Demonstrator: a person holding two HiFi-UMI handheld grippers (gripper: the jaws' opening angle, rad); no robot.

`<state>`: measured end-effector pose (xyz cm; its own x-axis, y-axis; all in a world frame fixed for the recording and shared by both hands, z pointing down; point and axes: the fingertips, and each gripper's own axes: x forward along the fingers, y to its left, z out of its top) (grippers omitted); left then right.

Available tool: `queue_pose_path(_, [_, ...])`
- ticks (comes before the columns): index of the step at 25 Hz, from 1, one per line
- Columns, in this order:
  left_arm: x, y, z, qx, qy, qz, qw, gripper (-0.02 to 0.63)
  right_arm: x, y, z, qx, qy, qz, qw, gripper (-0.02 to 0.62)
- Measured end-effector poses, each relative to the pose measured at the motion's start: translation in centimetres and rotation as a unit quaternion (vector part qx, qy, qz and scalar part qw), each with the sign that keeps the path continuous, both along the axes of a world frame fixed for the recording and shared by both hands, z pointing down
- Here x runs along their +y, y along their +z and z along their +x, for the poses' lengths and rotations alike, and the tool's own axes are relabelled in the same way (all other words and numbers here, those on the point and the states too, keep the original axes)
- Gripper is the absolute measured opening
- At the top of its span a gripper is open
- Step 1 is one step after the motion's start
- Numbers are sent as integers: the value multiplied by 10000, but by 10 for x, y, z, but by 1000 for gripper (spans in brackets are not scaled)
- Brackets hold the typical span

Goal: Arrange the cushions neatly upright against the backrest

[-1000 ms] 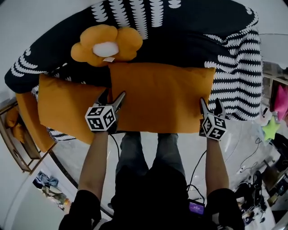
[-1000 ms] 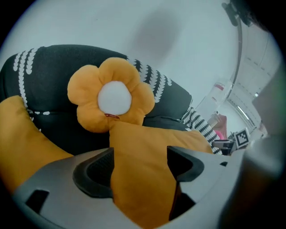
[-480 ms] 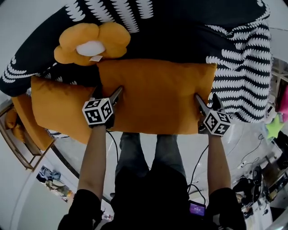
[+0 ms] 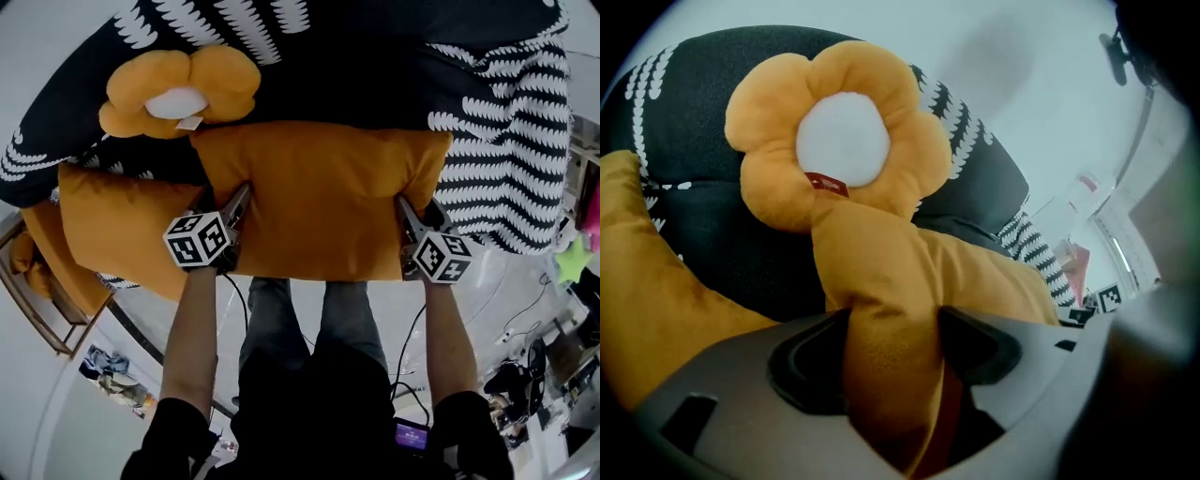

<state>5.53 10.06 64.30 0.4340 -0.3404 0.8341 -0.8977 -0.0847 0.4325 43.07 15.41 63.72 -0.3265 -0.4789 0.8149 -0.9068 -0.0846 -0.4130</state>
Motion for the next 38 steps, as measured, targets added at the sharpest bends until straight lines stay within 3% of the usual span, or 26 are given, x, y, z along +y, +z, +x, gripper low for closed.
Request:
queue_pose_path(2, [6,-10,4,24,18,54,10000,262,5,-7,-4,86,-133,10,9999,268])
queue_pose_path(5, [19,-33,7,79,20,161,9998,197,15,-31,-9,125,-208,99,9997,226])
queue_pose_path(11, [17,-80,35,286,290,634,9972,152,29,-72,-13,205,188,274,9992,186])
queue_pose_path(15, [5,-111,61,489,338,1000,9932,150,21,-99,9,359,458,582,9966,184])
queue_pose_path(25, [-82,-198,135,923,209,1931,9766,153,-93,-177,95,600,215,1637,9844,195])
queue_pose_path(33, [-163,-237,158,928,-277,2484,9638,158,-208,-213,121,543,-233,2407,9688,206])
queue_pose_path(38, [-204,-254,161,876,-384,2849,9538,164,-261,-229,129,473,-247,2778,9592,216])
